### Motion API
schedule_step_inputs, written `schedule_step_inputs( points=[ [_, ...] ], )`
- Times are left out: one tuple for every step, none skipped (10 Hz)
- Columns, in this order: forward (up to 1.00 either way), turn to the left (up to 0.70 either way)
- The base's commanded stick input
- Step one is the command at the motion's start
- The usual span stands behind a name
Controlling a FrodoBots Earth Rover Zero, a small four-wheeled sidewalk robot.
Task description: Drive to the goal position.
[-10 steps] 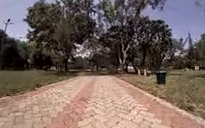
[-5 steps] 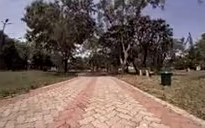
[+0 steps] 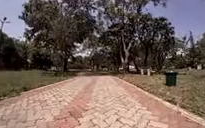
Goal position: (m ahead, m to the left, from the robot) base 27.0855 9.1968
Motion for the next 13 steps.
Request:
schedule_step_inputs(
  points=[
    [0.7,0.0],
    [0.7,0.0],
    [0.7,0.0],
    [0.7,0.0],
    [0.7,0.0],
    [0.7,0.0],
    [0.7,0.0],
    [0.7,0.0],
    [0.7,0.0],
    [0.7,0.0],
    [0.7,0.0],
    [0.7,0.0],
    [0.7,0.0]
  ],
)
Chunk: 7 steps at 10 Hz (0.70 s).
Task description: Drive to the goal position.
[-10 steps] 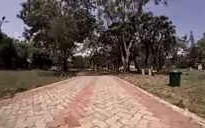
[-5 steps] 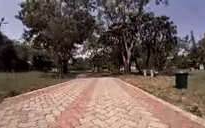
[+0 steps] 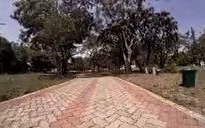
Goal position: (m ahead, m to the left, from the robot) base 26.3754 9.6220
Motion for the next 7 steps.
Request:
schedule_step_inputs(
  points=[
    [0.7,0.0],
    [0.7,0.0],
    [0.7,0.0],
    [0.7,0.0],
    [0.7,0.0],
    [0.7,0.0],
    [0.7,0.0]
  ],
)
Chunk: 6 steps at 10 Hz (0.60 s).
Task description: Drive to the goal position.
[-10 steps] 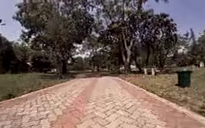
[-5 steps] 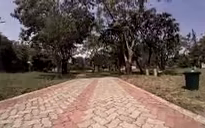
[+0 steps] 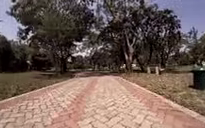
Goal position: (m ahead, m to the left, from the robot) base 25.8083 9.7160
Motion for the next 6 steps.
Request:
schedule_step_inputs(
  points=[
    [0.7,0.0],
    [0.7,0.0],
    [0.7,0.0],
    [0.7,0.0],
    [0.7,0.0],
    [0.7,0.0]
  ],
)
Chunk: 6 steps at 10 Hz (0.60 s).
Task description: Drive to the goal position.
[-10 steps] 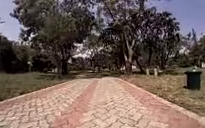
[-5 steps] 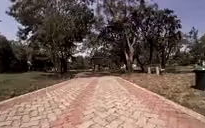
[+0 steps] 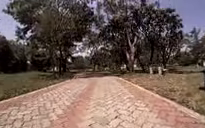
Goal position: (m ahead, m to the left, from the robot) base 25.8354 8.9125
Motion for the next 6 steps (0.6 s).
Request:
schedule_step_inputs(
  points=[
    [0.7,0.0],
    [0.7,0.0],
    [0.7,0.0],
    [0.7,0.0],
    [0.7,0.0],
    [0.7,0.0]
  ],
)
